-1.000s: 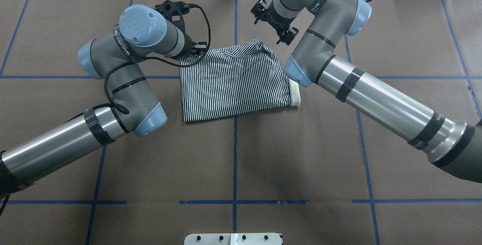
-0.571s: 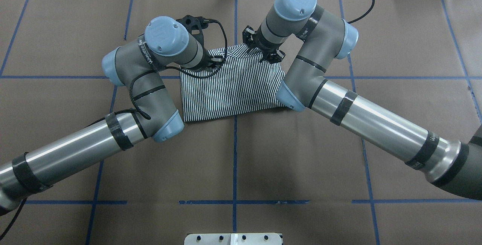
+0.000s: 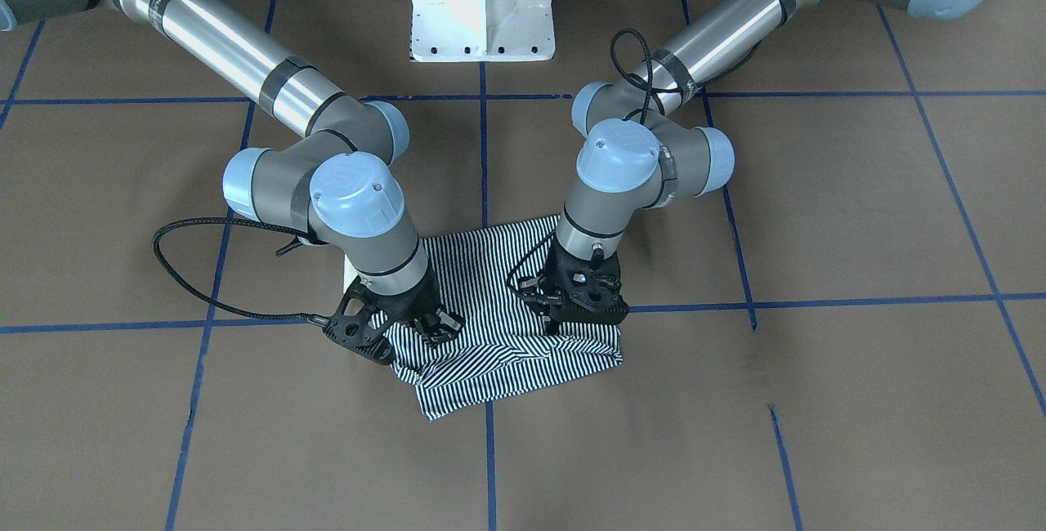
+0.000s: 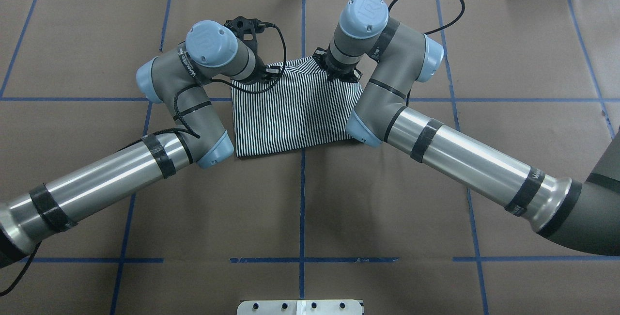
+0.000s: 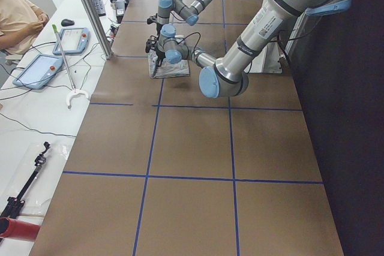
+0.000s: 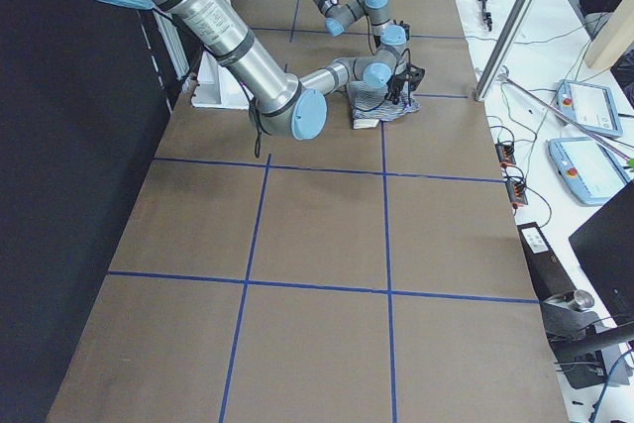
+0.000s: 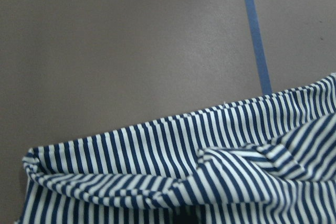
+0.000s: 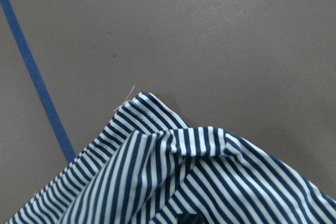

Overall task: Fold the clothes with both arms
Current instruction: 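Lower the folded edge onto the shirt's far edge with both grippers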

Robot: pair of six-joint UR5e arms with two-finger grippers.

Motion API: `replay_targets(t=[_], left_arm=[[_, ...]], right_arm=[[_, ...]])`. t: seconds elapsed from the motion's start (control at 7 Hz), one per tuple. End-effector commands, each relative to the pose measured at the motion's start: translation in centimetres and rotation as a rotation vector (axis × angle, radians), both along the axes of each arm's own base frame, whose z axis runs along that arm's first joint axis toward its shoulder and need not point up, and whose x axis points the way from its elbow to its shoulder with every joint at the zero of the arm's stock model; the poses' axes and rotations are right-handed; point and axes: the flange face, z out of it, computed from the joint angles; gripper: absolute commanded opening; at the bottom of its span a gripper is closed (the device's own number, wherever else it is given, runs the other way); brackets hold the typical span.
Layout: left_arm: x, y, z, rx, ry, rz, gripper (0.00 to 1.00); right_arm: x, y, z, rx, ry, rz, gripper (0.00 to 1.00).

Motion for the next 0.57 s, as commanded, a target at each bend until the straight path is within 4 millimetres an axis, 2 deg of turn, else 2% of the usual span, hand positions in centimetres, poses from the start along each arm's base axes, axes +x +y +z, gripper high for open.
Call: replay_targets(t=[0.0, 0.14, 0.29, 0.43], left_arm=[[-2.9, -3.7, 1.5, 0.044, -0.036, -0.022, 0.0], [-3.4, -4.1, 1.5, 0.051, -0.03, -0.029, 0.0], [-5.0, -5.4, 1.8, 0.061, -0.038, -0.046, 0.0], [-7.7, -7.3, 2.2, 0.105, -0.068, -0.047, 0.0]], right_arm=[[0.0, -1.8, 1.1, 0.005, 0.027, 0.01, 0.0], [0.5, -2.5, 1.4, 0.012, 0.021, 0.022, 0.0], [2.1, -3.9, 1.5, 0.009, 0.021, 0.044, 0.0], [5.0, -6.1, 1.6, 0.012, 0.019, 0.061, 0.0]])
